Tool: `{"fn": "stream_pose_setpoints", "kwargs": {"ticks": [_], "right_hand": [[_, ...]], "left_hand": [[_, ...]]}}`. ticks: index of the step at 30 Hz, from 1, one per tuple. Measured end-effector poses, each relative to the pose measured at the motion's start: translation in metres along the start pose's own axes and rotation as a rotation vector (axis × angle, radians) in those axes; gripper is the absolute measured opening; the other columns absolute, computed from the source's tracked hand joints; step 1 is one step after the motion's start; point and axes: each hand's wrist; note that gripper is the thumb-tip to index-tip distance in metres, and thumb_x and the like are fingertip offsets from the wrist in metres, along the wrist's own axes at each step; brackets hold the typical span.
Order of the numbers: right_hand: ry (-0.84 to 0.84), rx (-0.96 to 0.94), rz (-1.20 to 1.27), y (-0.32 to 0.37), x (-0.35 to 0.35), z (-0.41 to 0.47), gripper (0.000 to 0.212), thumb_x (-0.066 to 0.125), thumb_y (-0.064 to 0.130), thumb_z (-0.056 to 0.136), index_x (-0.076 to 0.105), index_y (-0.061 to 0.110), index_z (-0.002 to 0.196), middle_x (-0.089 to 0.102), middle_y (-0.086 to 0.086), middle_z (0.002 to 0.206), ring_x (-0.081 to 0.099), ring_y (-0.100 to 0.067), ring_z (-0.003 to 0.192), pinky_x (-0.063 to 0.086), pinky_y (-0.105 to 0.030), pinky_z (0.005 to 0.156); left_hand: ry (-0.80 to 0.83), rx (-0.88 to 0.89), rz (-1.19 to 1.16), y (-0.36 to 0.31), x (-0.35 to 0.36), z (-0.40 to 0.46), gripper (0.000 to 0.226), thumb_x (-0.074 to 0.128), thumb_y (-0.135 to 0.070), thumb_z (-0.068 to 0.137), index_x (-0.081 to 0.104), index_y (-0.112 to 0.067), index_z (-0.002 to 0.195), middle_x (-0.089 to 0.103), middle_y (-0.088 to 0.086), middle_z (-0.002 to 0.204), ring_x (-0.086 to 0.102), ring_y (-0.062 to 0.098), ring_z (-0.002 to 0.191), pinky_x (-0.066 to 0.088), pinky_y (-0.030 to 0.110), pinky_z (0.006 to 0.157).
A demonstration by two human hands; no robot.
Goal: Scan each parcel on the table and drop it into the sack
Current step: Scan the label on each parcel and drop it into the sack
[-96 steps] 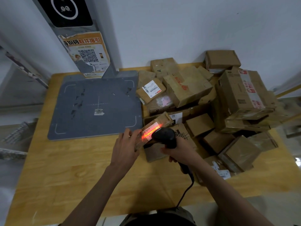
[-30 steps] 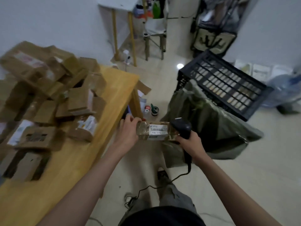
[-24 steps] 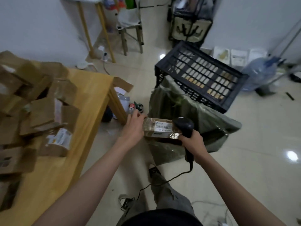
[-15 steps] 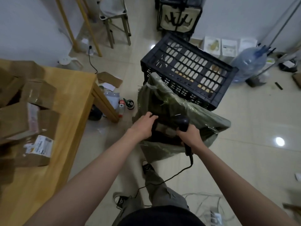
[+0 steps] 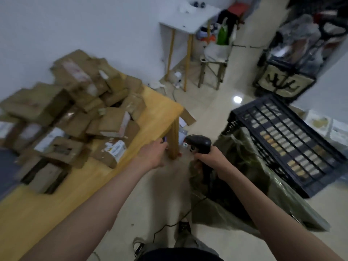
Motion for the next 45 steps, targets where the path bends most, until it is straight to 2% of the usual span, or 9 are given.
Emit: {"fn": "stream_pose_setpoints", "kwargs": {"ticks": [5,9,15,21,27,31,34,39,45], "right_hand": [[0.166,-0.153,-0.057,0.069,0.070,0.001,0.003,0.066,0.006,0.089,0.069,0.006,0.091,0.071,-0.012,0.075,0.070,-0.024,0.067,0.061,-0.038,0.064],[0.244,-0.218,-0.148,0.114,0.133,-0.004,0.012,0.067,0.009,0.089,0.071,0.003,0.098,0.075,-0.016,0.092,0.074,-0.023,0.072,0.061,-0.039,0.077],[0.343,-0.317,-0.253,0.166,0.227,-0.018,0.016,0.069,0.012,0.088,0.071,0.003,0.101,0.074,-0.020,0.097,0.074,-0.031,0.083,0.062,-0.043,0.068],[0.359,-0.420,-0.397,0.207,0.307,-0.031,0.026,0.070,0.021,0.080,0.072,0.000,0.095,0.072,-0.024,0.095,0.070,-0.039,0.092,0.058,-0.058,0.085],[0.371,-0.492,-0.523,0.241,0.369,-0.037,0.022,0.069,0.015,0.083,0.072,-0.002,0.096,0.076,-0.018,0.087,0.073,-0.029,0.083,0.061,-0.045,0.084],[0.384,-0.525,-0.573,0.262,0.407,-0.028,0.014,0.069,0.015,0.086,0.069,0.005,0.097,0.072,-0.006,0.079,0.071,-0.019,0.068,0.053,-0.022,0.054],[0.392,-0.559,-0.592,0.277,0.432,-0.014,0.011,0.068,0.016,0.088,0.067,0.008,0.095,0.069,-0.003,0.078,0.068,-0.014,0.068,0.046,-0.017,0.051],[0.458,-0.595,-0.608,0.309,0.479,0.022,0.014,0.067,0.016,0.091,0.066,0.007,0.102,0.072,-0.011,0.093,0.071,-0.024,0.087,0.059,-0.034,0.081],[0.521,-0.541,-0.533,0.360,0.534,0.071,0.015,0.068,0.008,0.088,0.063,0.008,0.101,0.072,-0.018,0.097,0.073,-0.032,0.087,0.062,-0.048,0.083]], "left_hand": [[-0.081,-0.198,-0.105,0.090,-0.010,-0.062,0.069,0.078,-0.024,0.078,0.047,-0.024,0.140,0.043,0.000,0.141,0.050,0.022,0.125,0.050,0.039,0.091],[-0.136,-0.336,-0.205,0.154,-0.013,-0.118,0.067,0.076,-0.029,0.079,0.047,-0.027,0.140,0.047,-0.002,0.137,0.052,0.022,0.121,0.049,0.035,0.086],[-0.175,-0.467,-0.187,0.238,-0.007,-0.194,0.070,0.075,-0.029,0.084,0.042,-0.025,0.145,0.045,-0.001,0.142,0.052,0.023,0.122,0.052,0.036,0.087],[-0.228,-0.549,-0.217,0.304,-0.004,-0.245,0.047,0.073,-0.028,0.085,0.051,-0.030,0.127,0.050,-0.001,0.134,0.054,0.022,0.115,0.051,0.038,0.088],[-0.232,-0.629,-0.257,0.361,-0.008,-0.274,0.063,0.077,-0.033,0.082,0.047,-0.024,0.137,0.048,0.001,0.132,0.053,0.027,0.117,0.052,0.042,0.086],[-0.238,-0.653,-0.259,0.397,-0.006,-0.279,0.062,0.077,-0.034,0.081,0.049,-0.028,0.136,0.048,0.001,0.132,0.053,0.026,0.117,0.051,0.040,0.085],[-0.213,-0.678,-0.275,0.424,-0.005,-0.273,0.060,0.077,-0.034,0.080,0.050,-0.031,0.134,0.049,0.000,0.132,0.053,0.026,0.117,0.052,0.044,0.090],[-0.144,-0.726,-0.271,0.471,-0.008,-0.252,0.058,0.076,-0.034,0.083,0.050,-0.028,0.135,0.046,0.001,0.137,0.053,0.028,0.121,0.051,0.044,0.091],[-0.077,-0.777,-0.303,0.540,-0.023,-0.214,0.067,0.080,-0.036,0.079,0.048,-0.023,0.137,0.047,0.002,0.138,0.052,0.027,0.124,0.050,0.043,0.093]]}}
Point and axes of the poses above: each hand's wrist, its own z-axis towards the middle knuckle, its own x-axis out of the palm, y = z × x
